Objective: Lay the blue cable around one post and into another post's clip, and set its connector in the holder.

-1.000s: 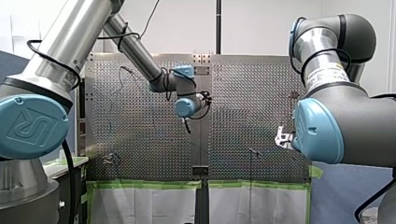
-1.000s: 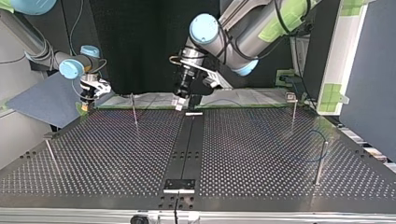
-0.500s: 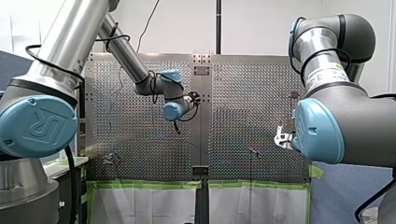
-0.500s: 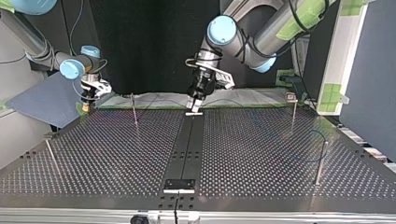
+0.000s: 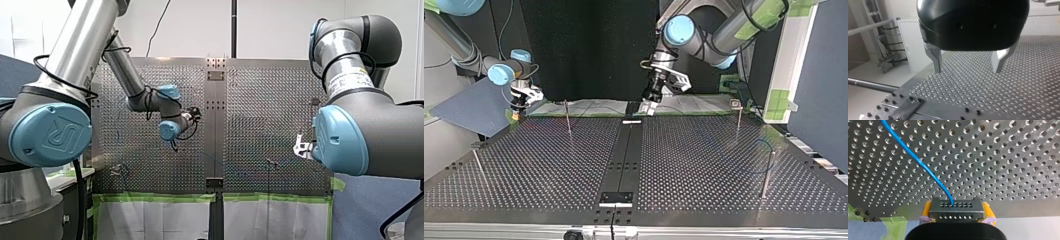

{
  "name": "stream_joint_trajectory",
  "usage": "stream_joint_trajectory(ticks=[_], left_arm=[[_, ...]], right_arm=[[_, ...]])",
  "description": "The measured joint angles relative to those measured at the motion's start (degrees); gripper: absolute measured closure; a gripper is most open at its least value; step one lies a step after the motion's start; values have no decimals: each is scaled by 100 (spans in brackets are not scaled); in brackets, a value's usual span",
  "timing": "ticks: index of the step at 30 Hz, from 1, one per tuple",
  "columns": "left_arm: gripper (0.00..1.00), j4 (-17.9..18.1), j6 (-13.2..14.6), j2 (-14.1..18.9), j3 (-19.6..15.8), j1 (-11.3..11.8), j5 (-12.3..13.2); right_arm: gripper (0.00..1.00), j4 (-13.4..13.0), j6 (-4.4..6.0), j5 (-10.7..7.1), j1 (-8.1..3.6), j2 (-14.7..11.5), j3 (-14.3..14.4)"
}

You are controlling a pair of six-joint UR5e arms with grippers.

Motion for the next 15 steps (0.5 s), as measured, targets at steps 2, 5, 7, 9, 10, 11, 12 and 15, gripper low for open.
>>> stream_joint_trajectory(ticks=[2, 5, 7, 9, 10, 11, 12, 15], left_arm=[[0, 32, 19, -1, -85, 8, 1], [0, 60, 64, -1, -224, 20, 2], [0, 73, 116, -3, -314, 26, 1], [0, 74, 171, -2, -392, 32, -11], [0, 69, 200, -2, -436, 33, -27], [0, 57, 231, -3, -480, 35, -49], [0, 43, 271, -3, -519, 36, -80], [0, 20, 341, -2, -629, 37, -136]], right_arm=[[100, 7, -1, 0, 2, 0, -3], [100, 13, -12, 0, 2, -3, -6], [100, 23, -39, 0, 2, -7, -10], [100, 43, -82, 0, 2, -14, -12], [100, 63, -111, 0, 3, -28, -13], [100, 82, -128, 0, 5, -45, -13], [100, 101, -141, 0, 9, -69, -13], [100, 160, -162, 4, 27, -176, -14]])
